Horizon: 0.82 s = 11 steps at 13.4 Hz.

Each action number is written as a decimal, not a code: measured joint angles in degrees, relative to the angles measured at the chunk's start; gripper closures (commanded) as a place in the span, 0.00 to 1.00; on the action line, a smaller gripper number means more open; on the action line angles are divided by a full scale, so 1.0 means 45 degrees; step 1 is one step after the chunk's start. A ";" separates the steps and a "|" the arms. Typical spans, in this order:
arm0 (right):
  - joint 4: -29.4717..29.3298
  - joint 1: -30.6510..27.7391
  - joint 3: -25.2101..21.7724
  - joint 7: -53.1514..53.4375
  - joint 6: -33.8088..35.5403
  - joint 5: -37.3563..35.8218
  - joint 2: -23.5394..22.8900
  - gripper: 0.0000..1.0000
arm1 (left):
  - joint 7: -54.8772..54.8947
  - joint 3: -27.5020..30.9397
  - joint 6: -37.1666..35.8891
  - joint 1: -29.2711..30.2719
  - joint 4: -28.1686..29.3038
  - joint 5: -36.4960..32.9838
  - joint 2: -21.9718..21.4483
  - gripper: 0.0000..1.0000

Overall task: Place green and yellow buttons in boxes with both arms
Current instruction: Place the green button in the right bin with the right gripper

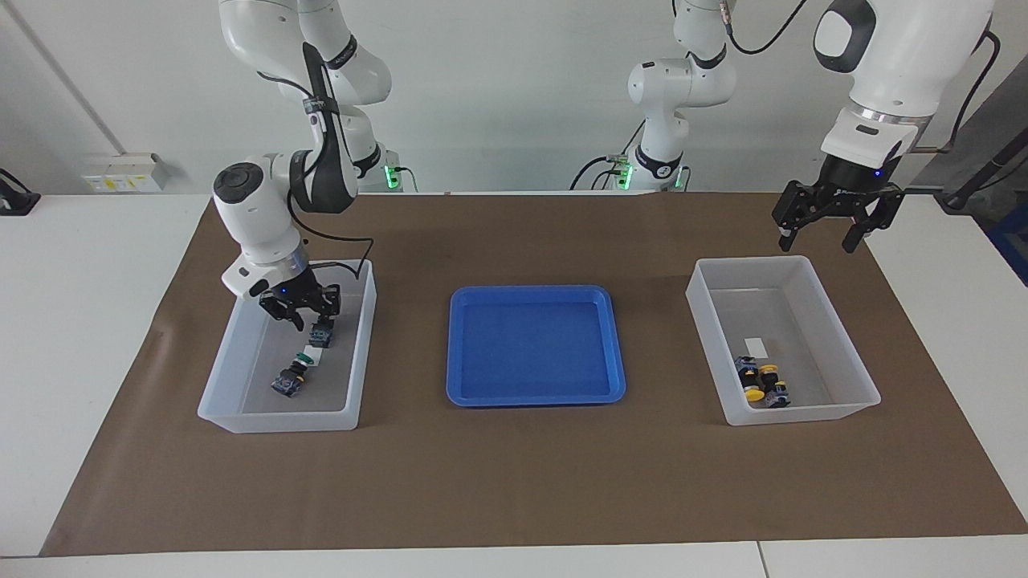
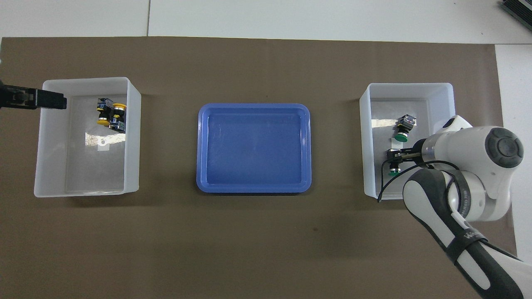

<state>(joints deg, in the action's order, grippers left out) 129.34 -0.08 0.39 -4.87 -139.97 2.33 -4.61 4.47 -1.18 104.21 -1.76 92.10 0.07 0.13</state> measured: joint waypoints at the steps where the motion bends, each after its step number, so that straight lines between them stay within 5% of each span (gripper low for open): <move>1: -0.0202 0.0001 0.0007 0.0007 0.0024 0.0000 0.0016 0.00 | 0.0000 0.0014 -0.0337 0.0002 -0.0168 0.0000 0.0099 0.00; 11: -0.5094 -0.0009 0.0013 0.2329 0.6444 -0.1112 0.1142 0.00 | -0.0004 0.0107 -0.1468 0.0024 -0.0040 0.0000 -0.0008 0.00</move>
<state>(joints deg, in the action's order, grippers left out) 106.41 -0.12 0.45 5.61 -110.98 -2.68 0.53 4.45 -0.70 97.60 -1.65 91.92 0.07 0.10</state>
